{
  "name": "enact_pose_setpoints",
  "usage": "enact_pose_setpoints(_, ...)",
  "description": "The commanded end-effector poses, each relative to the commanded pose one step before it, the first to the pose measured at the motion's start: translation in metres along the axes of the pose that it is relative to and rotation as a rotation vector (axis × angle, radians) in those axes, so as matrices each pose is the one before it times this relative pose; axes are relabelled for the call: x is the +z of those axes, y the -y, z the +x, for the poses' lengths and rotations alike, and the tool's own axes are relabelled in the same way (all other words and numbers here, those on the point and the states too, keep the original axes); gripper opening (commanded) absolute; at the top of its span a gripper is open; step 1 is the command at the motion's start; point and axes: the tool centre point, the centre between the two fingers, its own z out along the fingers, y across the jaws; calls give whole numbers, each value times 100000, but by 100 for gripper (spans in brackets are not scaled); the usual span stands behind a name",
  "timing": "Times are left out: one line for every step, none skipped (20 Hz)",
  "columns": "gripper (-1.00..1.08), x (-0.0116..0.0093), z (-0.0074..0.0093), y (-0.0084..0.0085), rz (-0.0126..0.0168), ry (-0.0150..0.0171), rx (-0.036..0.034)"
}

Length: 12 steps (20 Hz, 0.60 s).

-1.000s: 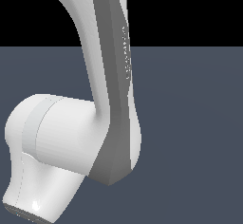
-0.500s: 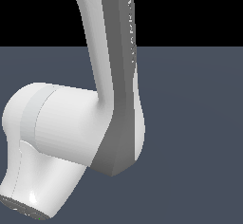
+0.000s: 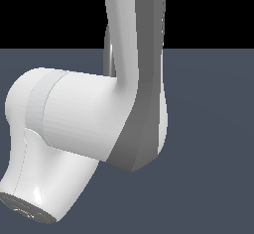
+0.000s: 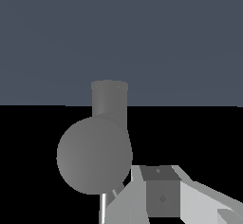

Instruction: Turn on the faucet by rotating a designated handle.

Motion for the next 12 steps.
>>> enact_pose_setpoints(-100, 2, -1, 7, 53, -29, 100)
enact_pose_setpoints(-100, -2, -272, 282, -63, 283, 64)
enact_pose_setpoints(-100, -2, -270, 281, -62, 279, 63)
enact_pose_setpoints(-100, -2, -269, 280, -62, 279, 63)
enact_pose_setpoints(-100, -2, -269, 279, -62, 279, 63)
enact_pose_setpoints(-100, -1, -266, 278, -62, 275, 62)
enact_pose_setpoints(-100, -2, -268, 277, -63, 279, 63)
enact_pose_setpoints(-100, -1, -265, 276, -62, 275, 62)
enact_pose_setpoints(-100, -1, -265, 275, -62, 275, 62)
enact_pose_setpoints(-100, 0, -265, 274, -62, 275, 61)
enact_pose_setpoints(-100, 1, -262, 273, -61, 271, 60)
enact_pose_setpoints(-100, 1, -262, 272, -62, 271, 60)
